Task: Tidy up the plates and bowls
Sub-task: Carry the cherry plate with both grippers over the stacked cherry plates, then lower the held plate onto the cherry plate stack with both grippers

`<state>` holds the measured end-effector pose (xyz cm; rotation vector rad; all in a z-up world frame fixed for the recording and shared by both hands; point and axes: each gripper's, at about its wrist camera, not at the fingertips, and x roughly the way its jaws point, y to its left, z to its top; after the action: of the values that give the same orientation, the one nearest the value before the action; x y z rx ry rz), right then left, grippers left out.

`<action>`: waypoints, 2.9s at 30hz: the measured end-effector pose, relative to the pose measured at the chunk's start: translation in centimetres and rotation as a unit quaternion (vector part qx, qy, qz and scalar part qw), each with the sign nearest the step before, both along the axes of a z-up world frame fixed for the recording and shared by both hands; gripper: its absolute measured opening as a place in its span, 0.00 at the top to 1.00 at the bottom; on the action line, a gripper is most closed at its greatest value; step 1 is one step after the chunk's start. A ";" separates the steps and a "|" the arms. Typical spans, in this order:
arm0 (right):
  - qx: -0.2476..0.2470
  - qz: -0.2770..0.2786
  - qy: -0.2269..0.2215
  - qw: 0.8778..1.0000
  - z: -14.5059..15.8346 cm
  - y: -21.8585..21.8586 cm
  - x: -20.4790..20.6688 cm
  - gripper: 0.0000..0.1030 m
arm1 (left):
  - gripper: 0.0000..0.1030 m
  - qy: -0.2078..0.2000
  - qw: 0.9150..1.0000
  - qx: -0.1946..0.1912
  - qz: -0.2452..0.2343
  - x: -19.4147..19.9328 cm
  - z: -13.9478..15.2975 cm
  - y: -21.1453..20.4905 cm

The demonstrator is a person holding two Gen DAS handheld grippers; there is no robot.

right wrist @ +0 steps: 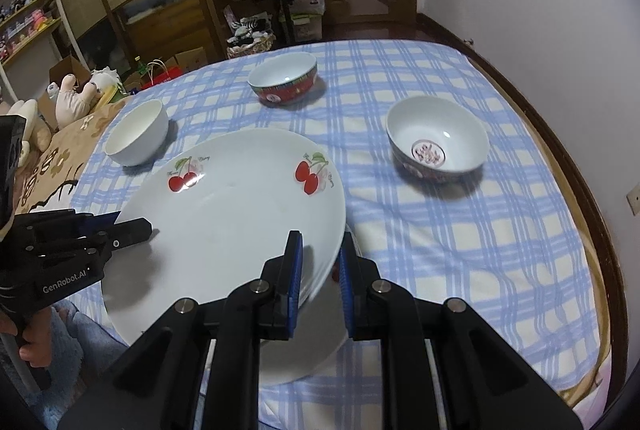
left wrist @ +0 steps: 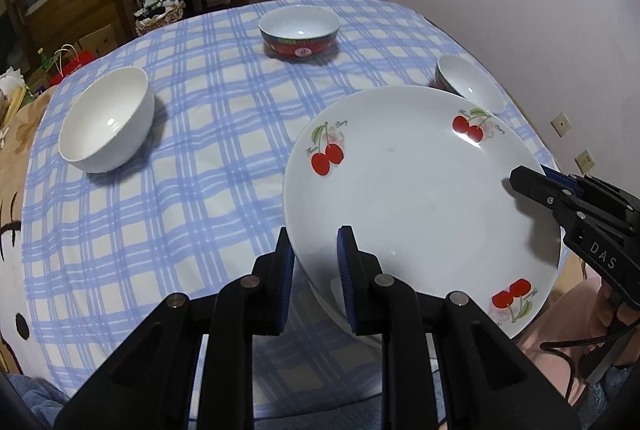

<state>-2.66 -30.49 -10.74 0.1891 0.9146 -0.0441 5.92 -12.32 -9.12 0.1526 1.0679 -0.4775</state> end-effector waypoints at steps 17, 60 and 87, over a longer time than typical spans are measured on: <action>0.007 -0.009 0.037 0.999 -2.5 -0.3 0.1 0.82 | 0.79 0.036 0.999 0.023 -0.010 0.4 -2.6 -1.0; -0.039 -0.020 0.093 0.995 -4.8 0.9 1.2 0.80 | 0.79 0.067 0.996 0.056 -0.018 1.0 -5.3 -1.7; -0.041 -0.026 0.107 0.993 -5.1 0.9 1.2 0.77 | 0.78 0.043 0.997 0.065 -0.004 0.3 -5.0 -1.2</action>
<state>-1.43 -29.62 -15.83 0.1341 1.1185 -0.1529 6.22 -13.56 -14.10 0.2532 1.1842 -0.4258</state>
